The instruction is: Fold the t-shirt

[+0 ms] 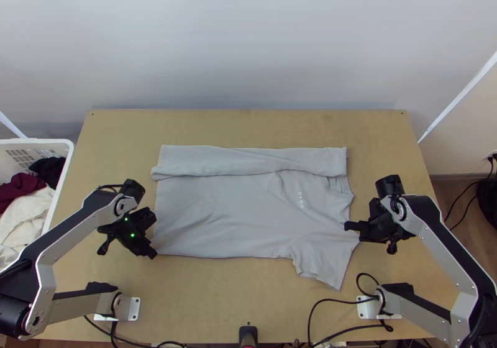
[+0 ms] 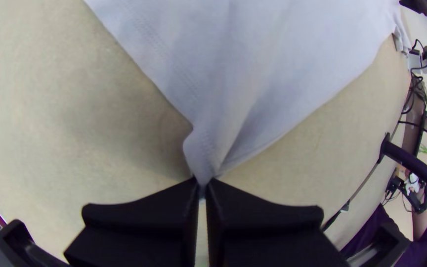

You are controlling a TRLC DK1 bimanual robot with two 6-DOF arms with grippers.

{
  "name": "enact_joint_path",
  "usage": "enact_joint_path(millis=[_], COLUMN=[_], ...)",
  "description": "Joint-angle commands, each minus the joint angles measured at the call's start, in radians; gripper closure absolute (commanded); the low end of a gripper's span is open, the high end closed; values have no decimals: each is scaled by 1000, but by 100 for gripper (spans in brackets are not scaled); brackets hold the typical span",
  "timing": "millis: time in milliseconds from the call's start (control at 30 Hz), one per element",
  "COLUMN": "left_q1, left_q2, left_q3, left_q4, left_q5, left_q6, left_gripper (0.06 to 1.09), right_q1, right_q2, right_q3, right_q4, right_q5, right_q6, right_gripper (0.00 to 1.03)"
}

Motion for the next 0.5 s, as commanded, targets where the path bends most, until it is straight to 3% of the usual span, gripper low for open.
enact_joint_path(millis=[0,267,467], left_q1=[10,-46,-32], left_q2=[-47,-123,-93], left_q3=[42,319,428], left_q4=[-37,-82,-79], left_q5=[-14,67,69], left_q6=[15,-149,-177], left_gripper=[105,105,105], right_q1=[11,44,54], right_q2=[13,-10,16], right_q3=[44,146,249], right_q4=[-18,-41,-41], right_q5=[16,14,14], right_q6=[-14,-18,-21], right_gripper=[100,100,100])
